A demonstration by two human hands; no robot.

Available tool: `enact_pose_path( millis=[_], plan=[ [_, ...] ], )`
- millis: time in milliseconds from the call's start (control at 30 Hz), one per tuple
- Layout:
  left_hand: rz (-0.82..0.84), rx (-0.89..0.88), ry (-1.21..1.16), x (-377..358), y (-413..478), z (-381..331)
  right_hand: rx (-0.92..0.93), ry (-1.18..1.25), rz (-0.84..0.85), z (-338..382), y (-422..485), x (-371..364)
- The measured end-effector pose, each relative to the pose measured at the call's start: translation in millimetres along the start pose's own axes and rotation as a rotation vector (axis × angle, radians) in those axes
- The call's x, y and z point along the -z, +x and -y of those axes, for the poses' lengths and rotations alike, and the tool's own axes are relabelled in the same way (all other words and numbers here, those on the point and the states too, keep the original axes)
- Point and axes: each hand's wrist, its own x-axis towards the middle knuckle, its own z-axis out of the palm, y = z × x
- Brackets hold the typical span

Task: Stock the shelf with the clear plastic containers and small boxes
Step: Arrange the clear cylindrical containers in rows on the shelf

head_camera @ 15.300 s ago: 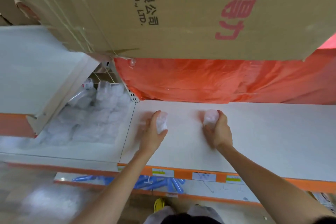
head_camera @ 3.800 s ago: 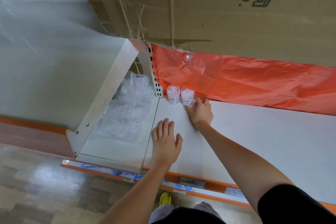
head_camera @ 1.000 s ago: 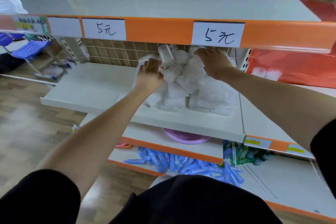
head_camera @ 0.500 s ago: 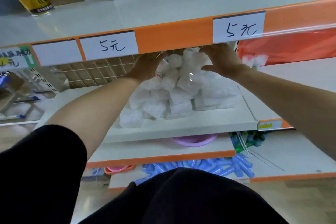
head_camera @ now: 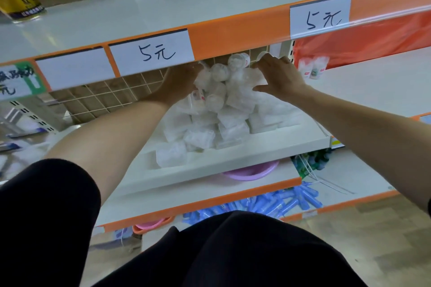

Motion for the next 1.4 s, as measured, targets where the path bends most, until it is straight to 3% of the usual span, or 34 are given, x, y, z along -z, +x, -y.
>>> enact_pose_path(
  millis=[300, 700, 1400],
  plan=[
    [-0.221, 0.098, -0.162, 16.2, -32.3, -3.7, -0.033, -0.012, 0.030, 4.5, 0.7, 3.9],
    [-0.072, 0.260, -0.267, 42.8, -42.9, -72.7, 0.028, 0.007, 0.016, -20.8, -24.7, 15.6],
    [-0.011, 0.349, -0.335, 52.7, 47.2, -323.9, 0.079, -0.007, 0.110, -240.1, -120.6, 1.8]
  ],
)
